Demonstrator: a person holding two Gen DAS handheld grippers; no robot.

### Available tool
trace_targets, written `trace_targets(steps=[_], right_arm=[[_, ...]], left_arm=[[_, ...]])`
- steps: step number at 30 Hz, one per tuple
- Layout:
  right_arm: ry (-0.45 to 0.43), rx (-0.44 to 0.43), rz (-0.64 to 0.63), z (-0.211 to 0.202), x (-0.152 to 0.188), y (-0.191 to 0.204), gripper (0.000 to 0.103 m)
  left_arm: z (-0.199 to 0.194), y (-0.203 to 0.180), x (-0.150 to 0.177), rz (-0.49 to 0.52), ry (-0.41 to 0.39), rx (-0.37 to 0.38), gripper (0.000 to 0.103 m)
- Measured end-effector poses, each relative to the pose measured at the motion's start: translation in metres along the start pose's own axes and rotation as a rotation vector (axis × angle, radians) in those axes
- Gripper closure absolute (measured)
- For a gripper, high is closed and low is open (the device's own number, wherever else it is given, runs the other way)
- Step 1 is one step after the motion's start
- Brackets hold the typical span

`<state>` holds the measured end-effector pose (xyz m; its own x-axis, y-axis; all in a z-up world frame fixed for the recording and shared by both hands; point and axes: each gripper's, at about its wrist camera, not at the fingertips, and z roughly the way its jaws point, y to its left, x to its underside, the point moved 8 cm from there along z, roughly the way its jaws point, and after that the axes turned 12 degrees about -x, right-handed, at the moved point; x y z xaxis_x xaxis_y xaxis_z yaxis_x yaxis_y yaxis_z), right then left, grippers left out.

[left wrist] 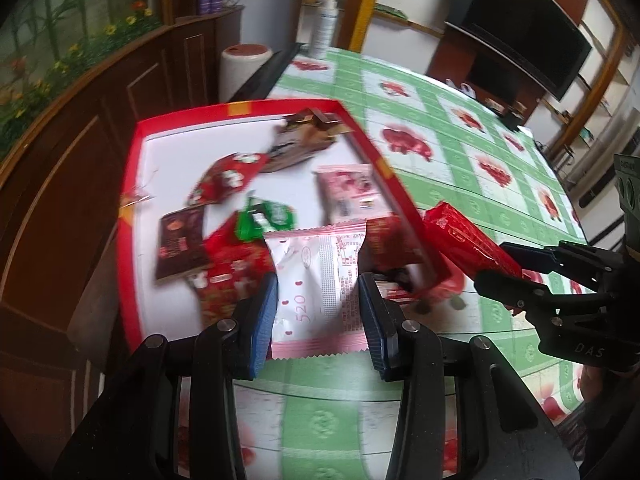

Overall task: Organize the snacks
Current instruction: 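Carry the pink packet and red bar packet in both tools over the tray, then open the left tool over the tray while the right releases the red packet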

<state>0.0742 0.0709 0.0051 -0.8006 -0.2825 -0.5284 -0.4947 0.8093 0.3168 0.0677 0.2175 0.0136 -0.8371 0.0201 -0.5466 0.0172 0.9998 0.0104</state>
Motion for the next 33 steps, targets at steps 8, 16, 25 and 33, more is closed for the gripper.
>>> trace_targets(steps=[8,16,25,33], right_arm=[[0.057,-0.007,-0.037,0.034,-0.016,0.015,0.051],[0.08,-0.041,-0.054,0.065,-0.033,0.031,0.051],[0.068,-0.023,-0.035,0.09,-0.059,0.023,0.049],[0.024,-0.053,-0.049,0.082,-0.058,0.032,0.04]], left_arm=[[0.013,0.045,0.005,-0.083,0.026,-0.052,0.063],[0.032,0.068,-0.003,-0.122,0.057,-0.082,0.063],[0.053,0.072,-0.021,-0.123,0.075,-0.131,0.063],[0.045,0.066,-0.019,-0.094,0.048,-0.165,0.063]])
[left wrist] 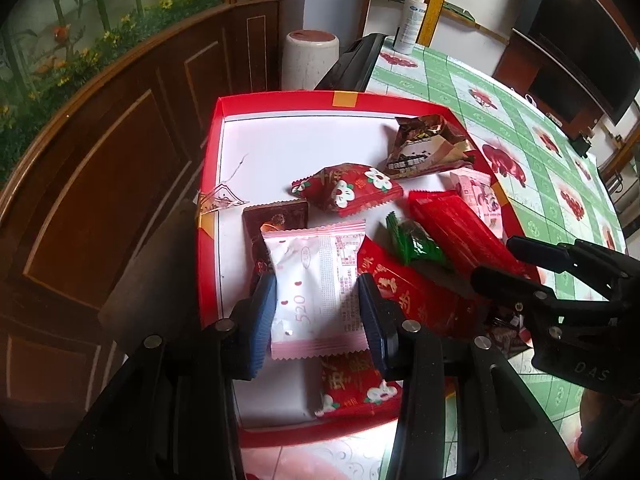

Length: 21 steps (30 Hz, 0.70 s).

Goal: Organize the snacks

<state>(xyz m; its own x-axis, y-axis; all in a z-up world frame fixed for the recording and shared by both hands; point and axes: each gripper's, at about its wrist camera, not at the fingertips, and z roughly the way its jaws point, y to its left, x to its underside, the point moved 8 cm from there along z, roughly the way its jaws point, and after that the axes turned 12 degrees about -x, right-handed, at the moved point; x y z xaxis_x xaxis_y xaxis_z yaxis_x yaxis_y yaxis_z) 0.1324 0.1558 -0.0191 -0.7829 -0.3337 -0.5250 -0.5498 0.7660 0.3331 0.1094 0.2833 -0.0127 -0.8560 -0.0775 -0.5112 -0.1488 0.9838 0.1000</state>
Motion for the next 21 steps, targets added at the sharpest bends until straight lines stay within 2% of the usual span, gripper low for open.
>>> trace_targets(steps=[4,11,12,14,15,21], right_arm=[[-0.042,-0.005,-0.011,-0.014,0.003,0.007,0.034],[-0.09,0.007,-0.043,-0.042,0.02,0.018,0.023],[-0.095,0.011,-0.05,-0.045,0.024,0.02,0.023],[-0.103,0.023,-0.065,-0.052,0.03,0.023,0.022],[-0.106,0.032,-0.072,-0.055,0.033,0.023,0.021],[-0.132,0.06,-0.064,-0.066,0.049,0.023,0.018]], left_arm=[[-0.011,-0.003,0.005,-0.001,-0.023,-0.004,0.058],[-0.027,-0.007,0.017,-0.021,-0.032,0.015,0.056],[-0.028,-0.008,0.019,-0.021,-0.033,0.014,0.054],[-0.032,-0.009,0.022,-0.021,-0.04,0.007,0.041],[-0.034,-0.009,0.025,-0.022,-0.046,0.004,0.038],[-0.044,-0.007,0.034,-0.04,-0.063,-0.019,0.031]])
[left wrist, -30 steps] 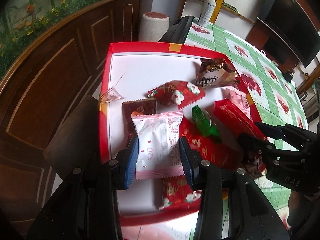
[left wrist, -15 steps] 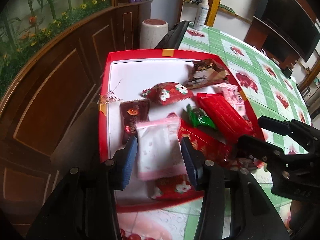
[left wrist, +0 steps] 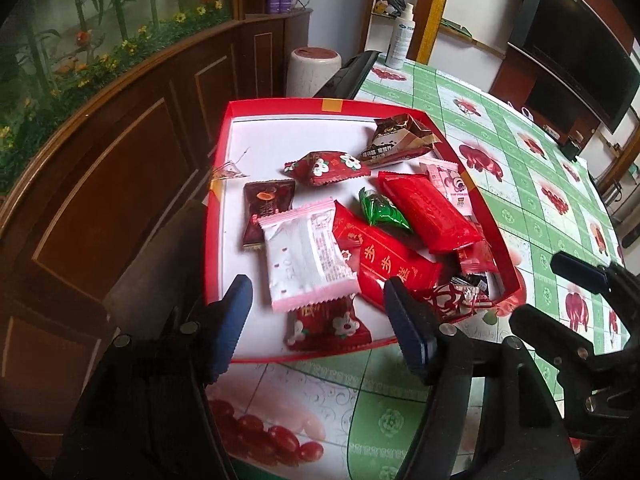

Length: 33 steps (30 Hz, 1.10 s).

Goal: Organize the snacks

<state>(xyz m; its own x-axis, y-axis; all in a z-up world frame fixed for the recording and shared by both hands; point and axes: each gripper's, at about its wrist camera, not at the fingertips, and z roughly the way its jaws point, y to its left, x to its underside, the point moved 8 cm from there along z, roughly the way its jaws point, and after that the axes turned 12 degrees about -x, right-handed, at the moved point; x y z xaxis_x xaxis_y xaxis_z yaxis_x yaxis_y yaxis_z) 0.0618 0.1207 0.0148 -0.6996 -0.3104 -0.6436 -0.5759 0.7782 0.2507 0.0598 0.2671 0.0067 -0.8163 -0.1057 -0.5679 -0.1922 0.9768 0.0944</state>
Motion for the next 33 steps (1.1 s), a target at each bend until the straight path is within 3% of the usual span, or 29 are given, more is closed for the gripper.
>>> trace_targets(steps=[2,6,8,21,33], right_arm=[[-0.006,-0.005,0.011,-0.002,0.004,-0.001,0.012],[-0.011,-0.021,0.035,-0.004,0.012,-0.003,0.01],[-0.007,-0.029,0.044,-0.004,0.015,-0.003,0.0],[-0.009,-0.021,0.063,-0.012,0.028,-0.002,0.0],[-0.027,-0.018,0.042,-0.02,0.027,0.01,0.0]], left_arm=[[-0.004,0.001,0.002,-0.012,-0.015,-0.001,0.03],[-0.011,0.001,0.003,-0.004,-0.05,-0.014,0.03],[-0.016,0.0,0.003,0.011,-0.086,-0.039,0.03],[-0.049,0.003,0.009,0.043,-0.241,-0.232,0.03],[-0.069,0.014,0.016,-0.035,-0.249,-0.184,0.03]])
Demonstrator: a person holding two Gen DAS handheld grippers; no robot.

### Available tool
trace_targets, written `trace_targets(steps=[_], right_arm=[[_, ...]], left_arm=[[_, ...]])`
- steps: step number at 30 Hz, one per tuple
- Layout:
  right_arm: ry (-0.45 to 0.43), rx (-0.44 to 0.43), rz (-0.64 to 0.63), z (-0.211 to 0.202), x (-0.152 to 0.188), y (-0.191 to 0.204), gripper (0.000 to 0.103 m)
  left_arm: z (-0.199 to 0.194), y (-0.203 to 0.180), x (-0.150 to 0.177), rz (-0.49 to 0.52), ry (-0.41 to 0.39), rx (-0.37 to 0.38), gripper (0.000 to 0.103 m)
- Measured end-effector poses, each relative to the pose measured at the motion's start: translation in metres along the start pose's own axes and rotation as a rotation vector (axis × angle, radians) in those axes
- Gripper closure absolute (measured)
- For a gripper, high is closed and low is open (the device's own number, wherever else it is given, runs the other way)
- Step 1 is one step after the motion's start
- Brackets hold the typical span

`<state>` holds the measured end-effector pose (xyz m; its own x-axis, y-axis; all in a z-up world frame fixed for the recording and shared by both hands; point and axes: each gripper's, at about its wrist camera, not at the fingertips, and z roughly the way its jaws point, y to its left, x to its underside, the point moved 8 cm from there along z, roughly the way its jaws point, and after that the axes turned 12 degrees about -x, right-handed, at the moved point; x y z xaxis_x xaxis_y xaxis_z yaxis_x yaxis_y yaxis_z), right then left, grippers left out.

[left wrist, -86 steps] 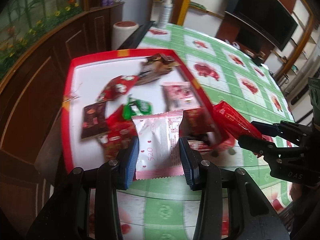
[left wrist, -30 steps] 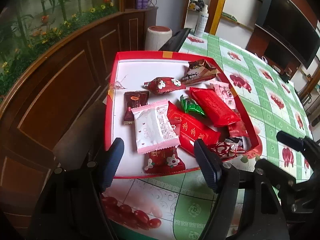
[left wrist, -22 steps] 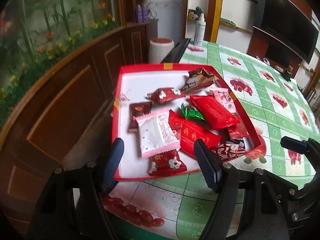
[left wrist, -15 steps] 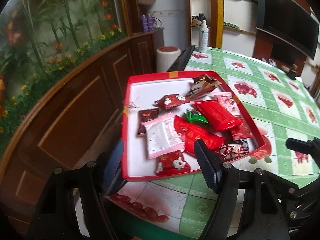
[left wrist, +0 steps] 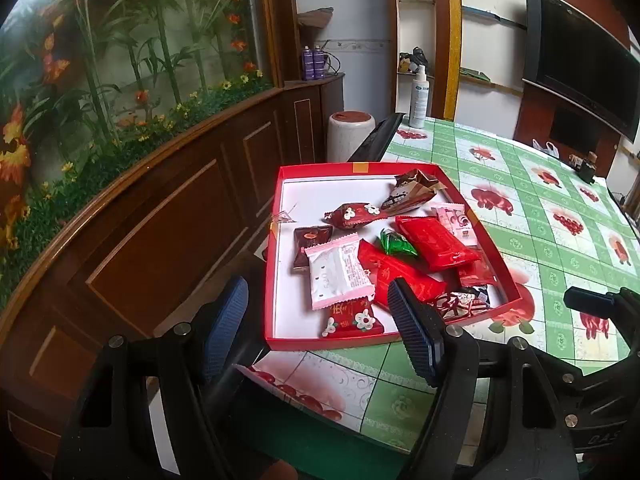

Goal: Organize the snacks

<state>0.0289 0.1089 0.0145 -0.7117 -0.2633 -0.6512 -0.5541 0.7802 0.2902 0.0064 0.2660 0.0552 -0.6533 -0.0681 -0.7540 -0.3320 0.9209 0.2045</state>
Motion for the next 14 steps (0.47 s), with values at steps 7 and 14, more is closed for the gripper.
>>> trace_targets(steps=[7,14], right_arm=[[-0.002,-0.006,-0.014,-0.002,-0.0011,0.0069,0.0],[-0.005,-0.007,-0.004,-0.0037,-0.0003,0.0062,0.0]], left_arm=[[-0.0027,0.001,0.0026,-0.002,0.005,0.004,0.03],[-0.0042,0.0044,0.0025,-0.022,0.006,0.013,0.03]])
